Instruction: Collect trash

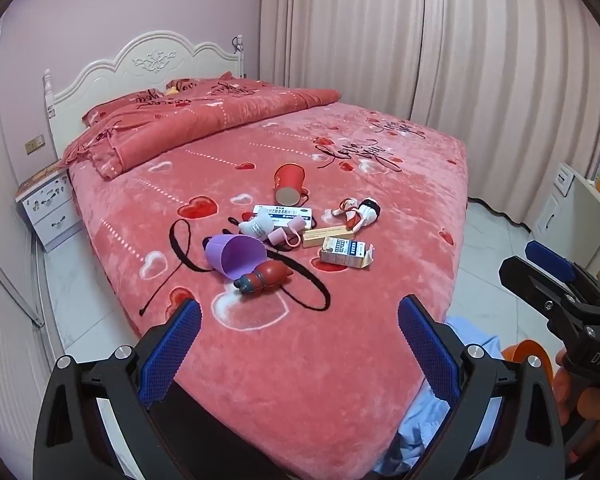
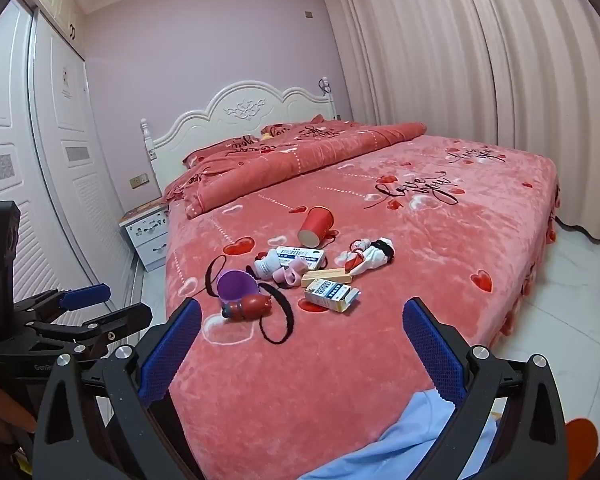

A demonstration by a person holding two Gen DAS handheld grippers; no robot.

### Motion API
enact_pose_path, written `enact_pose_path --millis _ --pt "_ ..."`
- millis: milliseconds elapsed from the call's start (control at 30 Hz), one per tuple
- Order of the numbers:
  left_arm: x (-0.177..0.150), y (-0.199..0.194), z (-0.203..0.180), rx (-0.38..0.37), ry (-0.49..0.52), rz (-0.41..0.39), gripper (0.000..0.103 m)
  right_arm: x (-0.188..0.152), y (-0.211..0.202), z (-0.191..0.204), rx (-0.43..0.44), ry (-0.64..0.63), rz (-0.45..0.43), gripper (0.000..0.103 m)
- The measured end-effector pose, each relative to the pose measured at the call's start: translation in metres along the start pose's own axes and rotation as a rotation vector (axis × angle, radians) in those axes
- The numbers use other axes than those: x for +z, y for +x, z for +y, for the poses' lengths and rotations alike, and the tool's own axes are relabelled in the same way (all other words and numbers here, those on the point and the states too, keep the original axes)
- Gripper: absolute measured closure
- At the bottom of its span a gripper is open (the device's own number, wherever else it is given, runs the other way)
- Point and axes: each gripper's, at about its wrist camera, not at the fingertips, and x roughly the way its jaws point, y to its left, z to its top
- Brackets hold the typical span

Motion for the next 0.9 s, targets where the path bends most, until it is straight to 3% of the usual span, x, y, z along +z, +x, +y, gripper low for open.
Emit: enact_pose_path --millis 900 --pt "0.0007 0.0028 -0.0008 0.004 0.007 0.022 0.006 -0.0029 0.0036 0.0023 -0.002 -0.006 0.013 0.005"
